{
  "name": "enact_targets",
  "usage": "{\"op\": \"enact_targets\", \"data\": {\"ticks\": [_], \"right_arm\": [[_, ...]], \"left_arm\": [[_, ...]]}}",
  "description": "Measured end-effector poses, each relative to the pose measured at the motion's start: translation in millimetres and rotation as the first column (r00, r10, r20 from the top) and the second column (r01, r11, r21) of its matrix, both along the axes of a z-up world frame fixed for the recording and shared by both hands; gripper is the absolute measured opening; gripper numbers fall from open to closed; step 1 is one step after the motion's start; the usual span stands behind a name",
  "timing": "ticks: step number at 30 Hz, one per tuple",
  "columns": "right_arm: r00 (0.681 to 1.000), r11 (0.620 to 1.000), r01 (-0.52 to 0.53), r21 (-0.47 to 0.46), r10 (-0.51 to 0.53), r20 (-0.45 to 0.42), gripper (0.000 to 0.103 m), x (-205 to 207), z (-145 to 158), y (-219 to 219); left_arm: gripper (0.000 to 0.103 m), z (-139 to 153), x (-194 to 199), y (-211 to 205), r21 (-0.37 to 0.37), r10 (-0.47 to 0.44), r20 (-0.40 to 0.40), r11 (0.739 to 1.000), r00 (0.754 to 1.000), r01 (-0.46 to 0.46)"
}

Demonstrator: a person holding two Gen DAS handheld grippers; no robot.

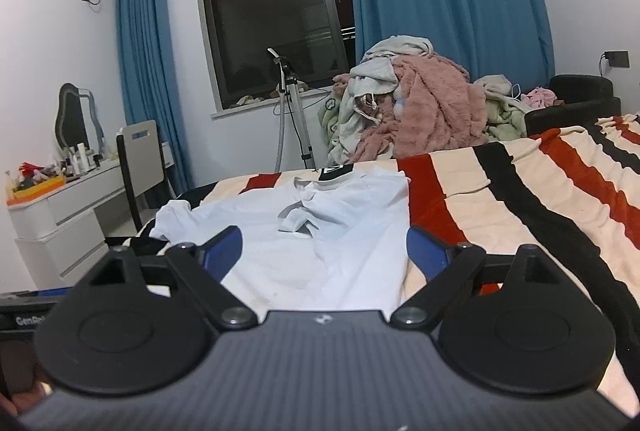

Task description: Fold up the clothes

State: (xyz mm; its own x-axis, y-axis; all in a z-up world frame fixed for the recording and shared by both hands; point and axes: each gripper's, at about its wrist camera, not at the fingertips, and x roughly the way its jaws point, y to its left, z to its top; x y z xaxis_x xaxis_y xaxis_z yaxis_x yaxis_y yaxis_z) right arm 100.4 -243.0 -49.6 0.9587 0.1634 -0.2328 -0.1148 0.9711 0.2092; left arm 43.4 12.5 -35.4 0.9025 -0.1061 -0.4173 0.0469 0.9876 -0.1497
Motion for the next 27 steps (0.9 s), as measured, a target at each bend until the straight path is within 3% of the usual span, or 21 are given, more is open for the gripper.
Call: {"op": "enact_targets", "data": {"ticks": [5,10,13,18,22,25,27], "right_arm": [[1.0,1.0,0.02,0.014,-0.02,-0.021,0.09,11.3,9.7,2.0],[0.999,0.999,0.03,0.035,-0.029,-0.022,0.09,45.2,42.2,5.9],[1.0,0.999,0.0,0.046,0.0,-0.005,0.09,61.8,42.2,6.7],[0.997,0.999,-0.031,0.043,0.034,-0.074,0.09,76.6,-0.5,-0.2],[0.988,0.998,-0.021,0.051,0.029,-0.153,0.09,92.7,-25.4,-6.5],[0.985,0.996,-0.01,0.085,0.024,-0.171,0.09,106.5,-33.5,-7.9],[0.984,0.995,-0.009,0.098,0.026,-0.176,0.09,114.9,-38.8,-6.7]], "left_arm": [[0.102,-3.4,3.0,0.9,-0.009,0.007,-0.014,1.0,1.0,-0.008],[0.102,-14.7,20.2,9.9,-0.069,0.038,-0.079,0.997,0.996,-0.044],[0.102,-20.9,41.9,22.3,-0.111,0.078,-0.106,0.99,0.991,-0.09],[0.101,-30.9,111.3,52.6,-0.164,0.175,-0.153,0.966,0.973,-0.2],[0.099,-50.3,183.9,89.5,-0.247,0.276,-0.185,0.916,0.943,-0.316],[0.098,-64.4,233.8,108.2,-0.193,0.345,-0.136,0.91,0.929,-0.366],[0.098,-76.1,260.3,123.8,-0.21,0.361,-0.124,0.901,0.924,-0.38]]}}
